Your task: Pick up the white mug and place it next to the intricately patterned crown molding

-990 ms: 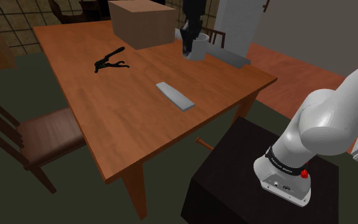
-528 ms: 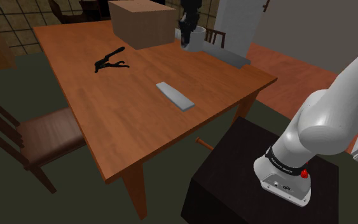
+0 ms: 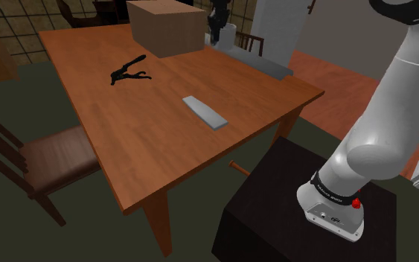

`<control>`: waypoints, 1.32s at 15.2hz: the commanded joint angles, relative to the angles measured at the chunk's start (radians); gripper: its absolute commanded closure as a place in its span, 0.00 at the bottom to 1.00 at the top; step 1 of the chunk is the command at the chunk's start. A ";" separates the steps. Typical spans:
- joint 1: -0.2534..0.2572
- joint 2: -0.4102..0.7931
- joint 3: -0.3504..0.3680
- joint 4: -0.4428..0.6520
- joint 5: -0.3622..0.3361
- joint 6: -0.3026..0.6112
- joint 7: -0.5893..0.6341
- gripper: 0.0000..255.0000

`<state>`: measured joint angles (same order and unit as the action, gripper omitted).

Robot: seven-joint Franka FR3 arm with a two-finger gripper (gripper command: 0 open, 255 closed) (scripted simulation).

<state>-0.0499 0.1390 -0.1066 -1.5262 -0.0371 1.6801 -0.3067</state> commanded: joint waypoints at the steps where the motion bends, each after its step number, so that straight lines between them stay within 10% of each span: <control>1: -0.024 0.094 -0.015 0.129 0.013 -0.034 -0.039 1.00; 20: -0.022 0.085 -0.012 -0.138 0.010 0.226 -0.028 1.00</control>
<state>-0.0713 0.2207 -0.1190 -1.6559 -0.0272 1.8924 -0.3349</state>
